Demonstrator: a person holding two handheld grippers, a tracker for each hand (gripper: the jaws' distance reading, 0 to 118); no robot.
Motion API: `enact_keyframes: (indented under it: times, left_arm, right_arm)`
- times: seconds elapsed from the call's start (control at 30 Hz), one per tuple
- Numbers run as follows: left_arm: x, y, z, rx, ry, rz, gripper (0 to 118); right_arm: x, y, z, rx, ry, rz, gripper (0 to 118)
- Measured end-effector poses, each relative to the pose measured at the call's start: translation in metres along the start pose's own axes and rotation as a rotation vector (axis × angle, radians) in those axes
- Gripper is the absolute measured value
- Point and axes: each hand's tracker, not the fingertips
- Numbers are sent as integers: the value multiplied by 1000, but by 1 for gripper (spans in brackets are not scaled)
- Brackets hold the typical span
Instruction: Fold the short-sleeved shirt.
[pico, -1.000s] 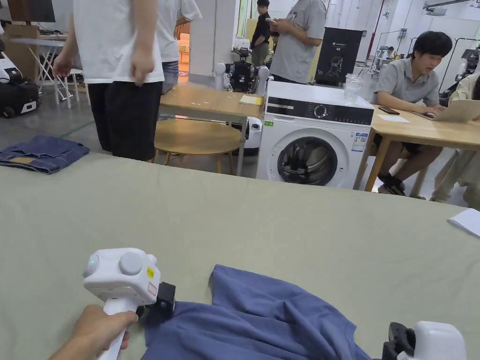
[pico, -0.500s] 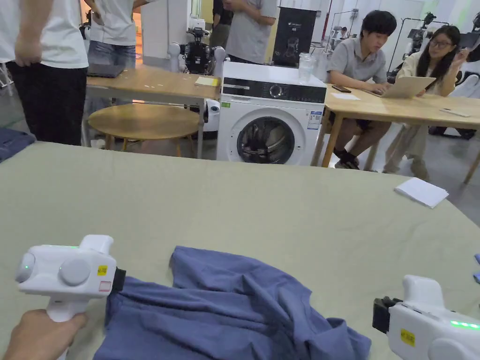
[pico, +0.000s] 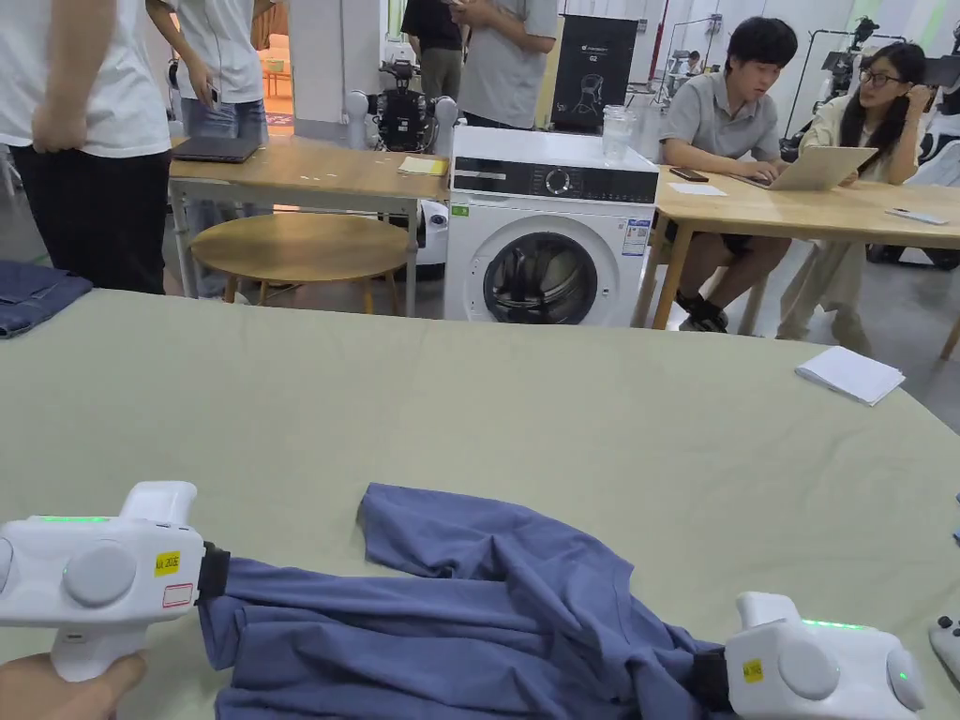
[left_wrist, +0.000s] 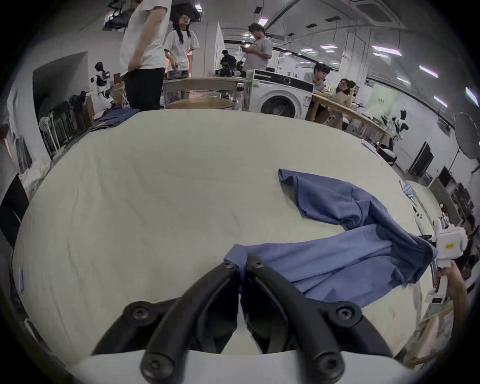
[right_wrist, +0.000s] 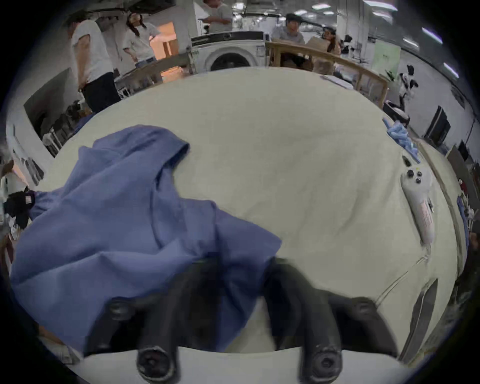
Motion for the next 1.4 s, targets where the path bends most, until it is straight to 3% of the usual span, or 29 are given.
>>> enact_keyframes:
  times: [0.03, 0.07, 0.13, 0.2, 0.33, 0.43, 0.6, 0.9, 1.2, 1.4]
  left_arm:
    - [1, 0, 1, 0, 1, -3, 0]
    - [3, 0, 2, -1, 1, -5, 0]
    - [2, 2, 6, 7, -5, -6, 0]
    - [3, 7, 15, 27, -13, -10, 0]
    - [-1, 26, 40, 99, 0, -28, 0]
    - [-12, 48, 65, 157, 22, -28, 0]
    - [-39, 84, 105, 248, 100, -34, 0]
    - [-112, 145, 161, 343, 212, 53, 0]
    - [-116, 210, 188, 412, 264, 29, 0]
    - [-120, 251, 195, 449, 256, 59, 0]
  right_arm:
    - [-3, 1, 2, -4, 18, -5, 6]
    - [-4, 2, 3, -3, 66, -11, 1]
    - [-9, 4, 9, 0, 41, -2, 1]
    - [-14, 9, 30, 105, 36, 37, 0]
    - [-13, 33, 78, 293, 31, 27, 0]
    - [-16, 58, 118, 410, -29, 81, 0]
    - [-11, 98, 167, 554, -82, 85, 0]
    - [-11, 169, 217, 674, -131, 101, 0]
    - [-41, 247, 247, 762, -121, 94, 0]
    - [-39, 301, 257, 782, -123, 71, 0]
